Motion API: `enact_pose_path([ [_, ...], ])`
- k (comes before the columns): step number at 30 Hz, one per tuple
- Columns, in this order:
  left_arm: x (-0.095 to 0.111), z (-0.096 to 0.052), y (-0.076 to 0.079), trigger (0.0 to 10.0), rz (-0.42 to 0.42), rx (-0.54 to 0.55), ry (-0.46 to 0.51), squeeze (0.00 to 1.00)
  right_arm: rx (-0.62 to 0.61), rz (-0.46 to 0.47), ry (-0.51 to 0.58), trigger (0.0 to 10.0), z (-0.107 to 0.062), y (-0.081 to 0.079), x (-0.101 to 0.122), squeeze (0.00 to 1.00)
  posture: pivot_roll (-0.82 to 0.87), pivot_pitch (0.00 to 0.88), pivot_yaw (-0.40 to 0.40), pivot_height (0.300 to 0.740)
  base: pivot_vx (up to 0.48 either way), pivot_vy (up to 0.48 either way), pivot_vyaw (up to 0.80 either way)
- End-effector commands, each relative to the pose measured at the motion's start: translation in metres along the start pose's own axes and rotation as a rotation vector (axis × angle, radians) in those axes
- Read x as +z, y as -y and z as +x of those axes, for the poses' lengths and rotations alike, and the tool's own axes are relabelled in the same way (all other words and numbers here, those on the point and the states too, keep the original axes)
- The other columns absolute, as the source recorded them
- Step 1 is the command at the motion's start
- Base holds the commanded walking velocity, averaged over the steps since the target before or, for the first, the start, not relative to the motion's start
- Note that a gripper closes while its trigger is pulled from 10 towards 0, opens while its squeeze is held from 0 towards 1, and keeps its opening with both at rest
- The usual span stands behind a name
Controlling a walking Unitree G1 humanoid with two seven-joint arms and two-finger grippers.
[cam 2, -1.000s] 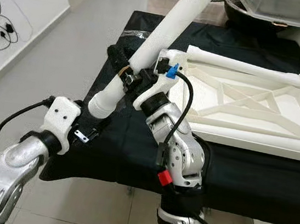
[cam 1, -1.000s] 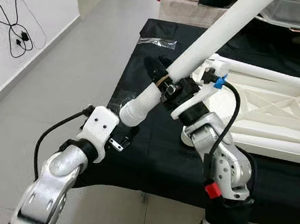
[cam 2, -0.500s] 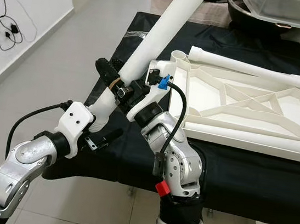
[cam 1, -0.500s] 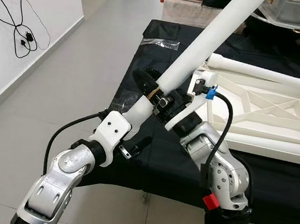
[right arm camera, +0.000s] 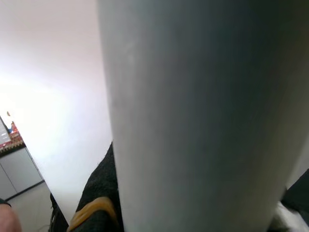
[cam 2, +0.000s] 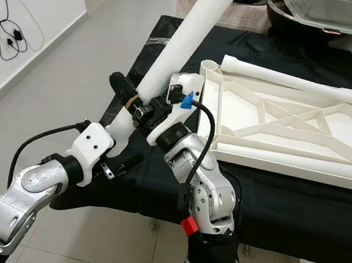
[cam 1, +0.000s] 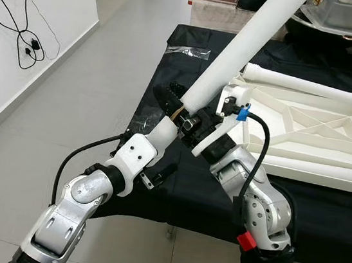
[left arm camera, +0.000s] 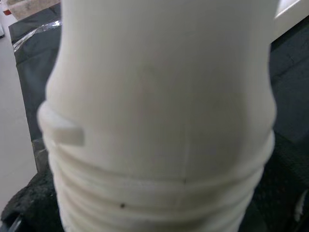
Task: Building children table
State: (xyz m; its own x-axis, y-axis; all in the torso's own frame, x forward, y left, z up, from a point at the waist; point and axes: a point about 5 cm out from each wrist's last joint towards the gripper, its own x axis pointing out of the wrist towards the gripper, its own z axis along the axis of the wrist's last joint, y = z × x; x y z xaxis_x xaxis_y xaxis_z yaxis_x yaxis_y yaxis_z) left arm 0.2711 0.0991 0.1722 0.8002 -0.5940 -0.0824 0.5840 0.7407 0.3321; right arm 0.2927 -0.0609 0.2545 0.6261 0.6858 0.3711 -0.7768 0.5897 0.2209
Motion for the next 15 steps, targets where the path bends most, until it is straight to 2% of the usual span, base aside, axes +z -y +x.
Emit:
enact_pose_path([
  [1, 0.011, 0.003, 0.018, 10.0, 0.002, -0.105, 0.054, 0.00, -0.023, -0.003, -0.021, 10.0, 0.002, 0.002, -0.008, 0.00, 0.10, 0.096, 0.006, 0.740, 0.000, 0.000, 0.00],
  [7, 0.008, 0.002, 0.022, 10.0, 0.008, -0.109, 0.046, 0.00, -0.054, -0.014, -0.009, 10.0, 0.004, 0.007, -0.005, 0.00, 0.10, 0.102, 0.005, 0.740, 0.000, 0.000, 0.00],
  [10, 0.010, 0.004, 0.017, 10.0, 0.027, -0.062, 0.056, 0.00, -0.057, -0.022, -0.012, 10.0, 0.004, 0.008, -0.005, 0.00, 0.10, 0.104, 0.002, 0.740, 0.000, 0.000, 0.00],
  [12, 0.015, 0.006, 0.008, 10.0, 0.055, 0.001, 0.081, 0.00, -0.066, -0.033, -0.020, 10.0, 0.004, 0.009, -0.008, 0.00, 0.10, 0.107, 0.004, 0.740, 0.000, 0.000, 0.00],
  [15, 0.018, 0.006, 0.004, 10.0, 0.072, 0.020, 0.091, 0.00, -0.071, -0.035, -0.022, 10.0, 0.004, 0.010, -0.009, 0.00, 0.10, 0.107, 0.002, 0.740, 0.000, 0.000, 0.00],
])
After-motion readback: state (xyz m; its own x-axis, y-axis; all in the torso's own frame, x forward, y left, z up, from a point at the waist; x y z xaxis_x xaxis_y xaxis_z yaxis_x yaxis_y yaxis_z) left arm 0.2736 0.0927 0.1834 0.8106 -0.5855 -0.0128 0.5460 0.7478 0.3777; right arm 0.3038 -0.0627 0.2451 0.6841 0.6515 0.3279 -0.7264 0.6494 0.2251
